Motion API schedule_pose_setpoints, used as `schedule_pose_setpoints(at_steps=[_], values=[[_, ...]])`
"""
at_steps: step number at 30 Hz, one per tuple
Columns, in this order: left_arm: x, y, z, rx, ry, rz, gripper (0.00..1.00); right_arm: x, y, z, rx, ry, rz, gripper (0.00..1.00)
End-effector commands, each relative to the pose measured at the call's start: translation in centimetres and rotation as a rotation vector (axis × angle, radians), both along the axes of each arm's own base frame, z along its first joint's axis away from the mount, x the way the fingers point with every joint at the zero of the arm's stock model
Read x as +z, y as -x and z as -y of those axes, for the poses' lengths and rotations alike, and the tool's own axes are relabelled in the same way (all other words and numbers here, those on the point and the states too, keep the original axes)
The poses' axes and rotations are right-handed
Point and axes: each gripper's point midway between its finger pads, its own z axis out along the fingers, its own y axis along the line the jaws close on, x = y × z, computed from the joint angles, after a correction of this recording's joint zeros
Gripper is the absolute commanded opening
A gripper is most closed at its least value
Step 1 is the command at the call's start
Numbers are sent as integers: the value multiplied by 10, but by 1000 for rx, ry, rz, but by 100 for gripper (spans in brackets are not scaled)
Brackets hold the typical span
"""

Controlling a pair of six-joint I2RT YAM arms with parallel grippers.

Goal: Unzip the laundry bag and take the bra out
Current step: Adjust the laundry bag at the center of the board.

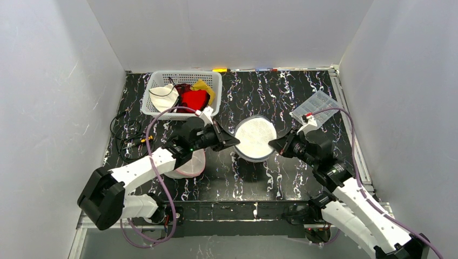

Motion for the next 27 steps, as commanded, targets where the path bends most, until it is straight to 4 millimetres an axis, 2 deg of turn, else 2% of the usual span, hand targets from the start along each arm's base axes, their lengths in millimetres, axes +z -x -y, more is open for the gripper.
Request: schedule_pose_setpoints(at_steps=[1, 5, 8, 13, 20, 27], values=[[-30, 9, 11, -35, -76, -2, 0, -41, 17, 45, -37, 332, -96, 1], [-65, 11, 21, -38, -171, -42, 0, -63, 21, 51, -33, 387, -155, 1], [-79, 11, 26, -31, -211, -59, 0, -75, 19, 49, -38, 390, -185, 1], [-100, 7, 11, 43, -311, -87, 0, -96, 17, 46, -38, 402, -234, 1], [-128, -2, -12, 104, -507, -115, 0, -115, 15, 41, -30, 391, -251, 1], [-160, -9, -21, 135, -625, -160, 0, -134, 12, 37, -35, 379, -264, 1]])
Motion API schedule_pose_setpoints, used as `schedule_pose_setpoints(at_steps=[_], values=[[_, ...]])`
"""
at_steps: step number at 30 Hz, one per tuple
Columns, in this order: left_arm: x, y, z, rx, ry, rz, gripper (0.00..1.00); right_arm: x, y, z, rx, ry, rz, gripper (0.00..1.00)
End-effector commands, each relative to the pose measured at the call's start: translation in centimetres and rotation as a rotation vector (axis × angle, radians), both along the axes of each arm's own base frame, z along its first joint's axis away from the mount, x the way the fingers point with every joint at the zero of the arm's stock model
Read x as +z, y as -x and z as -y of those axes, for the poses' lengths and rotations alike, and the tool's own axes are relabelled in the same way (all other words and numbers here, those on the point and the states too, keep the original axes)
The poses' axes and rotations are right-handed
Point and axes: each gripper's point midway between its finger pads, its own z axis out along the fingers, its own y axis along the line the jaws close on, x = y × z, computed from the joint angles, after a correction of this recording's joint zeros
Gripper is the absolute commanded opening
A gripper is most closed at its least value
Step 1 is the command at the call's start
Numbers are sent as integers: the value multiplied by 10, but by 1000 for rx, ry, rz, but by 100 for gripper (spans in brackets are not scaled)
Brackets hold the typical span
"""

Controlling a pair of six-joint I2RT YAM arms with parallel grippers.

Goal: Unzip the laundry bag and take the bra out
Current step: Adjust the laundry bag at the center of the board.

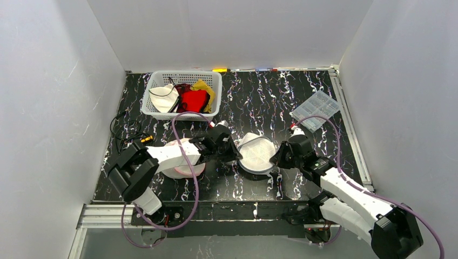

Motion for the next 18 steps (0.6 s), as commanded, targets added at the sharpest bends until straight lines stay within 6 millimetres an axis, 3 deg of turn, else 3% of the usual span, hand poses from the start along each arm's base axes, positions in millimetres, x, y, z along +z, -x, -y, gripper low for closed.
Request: schedule_pose_setpoints(at_steps=[1, 6, 9, 15, 18], values=[[-37, -13, -34, 78, -212, -2, 0, -18, -2, 11, -25, 57, -3, 1], [-47, -20, -31, 83, -239, -8, 0, -29, -5, 14, -42, 80, -5, 3], [-47, -22, -30, 85, -247, -8, 0, -26, -7, 14, -47, 81, -2, 18], [-39, -24, -28, 81, -238, 0, 0, 29, -13, 24, -81, 71, 117, 59], [-36, -21, -25, 81, -221, -17, 0, 56, -13, 24, -71, 55, 165, 65]])
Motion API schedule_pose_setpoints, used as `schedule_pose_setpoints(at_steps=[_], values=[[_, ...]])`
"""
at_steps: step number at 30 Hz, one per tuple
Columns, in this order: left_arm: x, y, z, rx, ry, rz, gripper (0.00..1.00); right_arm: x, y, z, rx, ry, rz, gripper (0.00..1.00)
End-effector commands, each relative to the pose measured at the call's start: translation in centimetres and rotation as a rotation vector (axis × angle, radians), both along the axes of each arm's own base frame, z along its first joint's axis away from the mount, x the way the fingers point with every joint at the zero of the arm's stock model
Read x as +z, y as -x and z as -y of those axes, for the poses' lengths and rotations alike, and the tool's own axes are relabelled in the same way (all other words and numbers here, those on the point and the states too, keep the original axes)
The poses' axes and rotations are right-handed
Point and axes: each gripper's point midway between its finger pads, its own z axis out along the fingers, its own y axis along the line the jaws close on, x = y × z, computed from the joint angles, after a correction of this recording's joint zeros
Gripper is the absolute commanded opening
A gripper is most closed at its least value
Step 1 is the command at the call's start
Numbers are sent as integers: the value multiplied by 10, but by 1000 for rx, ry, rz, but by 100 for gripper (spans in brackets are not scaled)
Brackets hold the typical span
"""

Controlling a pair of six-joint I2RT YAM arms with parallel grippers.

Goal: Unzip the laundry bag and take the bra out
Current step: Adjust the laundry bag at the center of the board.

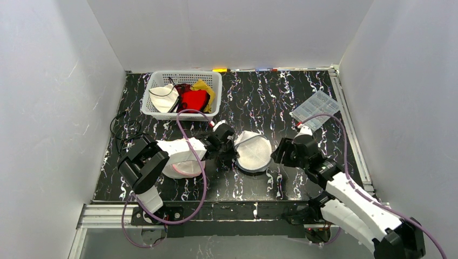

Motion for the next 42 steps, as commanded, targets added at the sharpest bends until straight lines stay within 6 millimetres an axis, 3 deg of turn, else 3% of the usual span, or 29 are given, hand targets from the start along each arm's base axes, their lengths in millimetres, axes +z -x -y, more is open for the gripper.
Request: schedule_pose_setpoints(at_steps=[1, 6, 12, 16, 21, 24, 29, 32, 37, 39, 42], values=[[-3, -2, -15, 33, -66, -11, 0, 54, -10, 6, -12, -1, 116, 65], [5, 11, -8, 73, 34, -79, 0, 62, -10, -7, 44, -39, 123, 72], [15, 29, 1, 90, 112, -126, 0, 78, -7, -62, 238, -299, 181, 63], [16, 36, 4, 87, 114, -128, 0, 51, -13, -67, 247, -255, 108, 50], [13, 40, -1, 79, 88, -134, 0, 10, -19, -62, 205, -187, 33, 44], [17, 42, -7, 61, 68, -118, 12, -11, -20, -55, 173, -140, -11, 42], [32, 50, -17, 15, 49, -86, 42, -31, -19, -47, 142, -95, -43, 39], [41, 53, -19, -19, 51, -73, 50, -38, -18, -46, 137, -83, -61, 39], [69, 55, -11, -112, 78, -9, 47, -40, -18, -45, 134, -78, -68, 39], [82, 50, 2, -161, 120, 34, 41, -42, -18, -44, 132, -74, -71, 39], [98, 46, 31, -255, 214, 60, 24, -44, -17, -43, 130, -69, -71, 39]])
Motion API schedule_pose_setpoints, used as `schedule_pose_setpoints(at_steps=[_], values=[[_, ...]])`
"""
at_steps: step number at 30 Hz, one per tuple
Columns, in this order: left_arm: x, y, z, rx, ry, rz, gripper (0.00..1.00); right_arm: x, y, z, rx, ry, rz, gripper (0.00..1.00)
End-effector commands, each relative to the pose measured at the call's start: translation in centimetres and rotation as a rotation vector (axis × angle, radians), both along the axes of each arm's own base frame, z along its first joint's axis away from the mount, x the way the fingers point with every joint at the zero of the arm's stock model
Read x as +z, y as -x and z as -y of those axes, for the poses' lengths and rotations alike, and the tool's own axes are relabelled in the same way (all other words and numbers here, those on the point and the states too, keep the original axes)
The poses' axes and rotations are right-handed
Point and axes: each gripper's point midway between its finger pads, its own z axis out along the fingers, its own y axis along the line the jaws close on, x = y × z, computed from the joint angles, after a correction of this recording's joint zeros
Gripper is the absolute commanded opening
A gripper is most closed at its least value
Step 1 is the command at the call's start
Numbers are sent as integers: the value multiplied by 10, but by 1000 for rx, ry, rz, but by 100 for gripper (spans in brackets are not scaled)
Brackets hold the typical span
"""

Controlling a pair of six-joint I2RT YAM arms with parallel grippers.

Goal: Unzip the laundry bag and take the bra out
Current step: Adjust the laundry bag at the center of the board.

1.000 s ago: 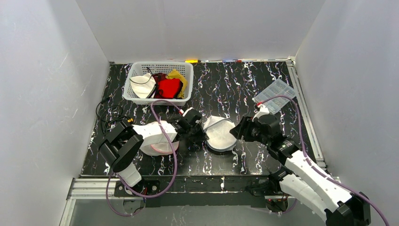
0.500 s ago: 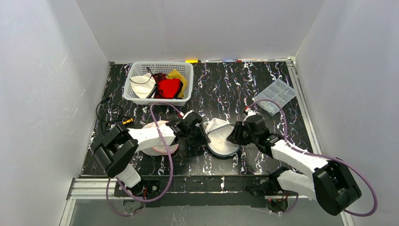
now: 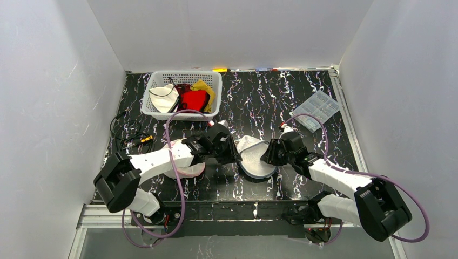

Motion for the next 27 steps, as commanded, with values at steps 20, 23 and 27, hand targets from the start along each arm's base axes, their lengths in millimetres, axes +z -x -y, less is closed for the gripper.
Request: schedule_pose_setpoints(at_steps=[20, 23, 27], values=[[-89, -19, -2, -42, -271, -37, 0, -13, 10, 13, -16, 30, 3, 40], [-92, -17, -1, -48, -264, -47, 0, -11, 12, 12, -10, 19, 1, 40], [-74, -18, 6, -66, -214, -18, 0, 13, 9, 8, 5, -6, 41, 42]])
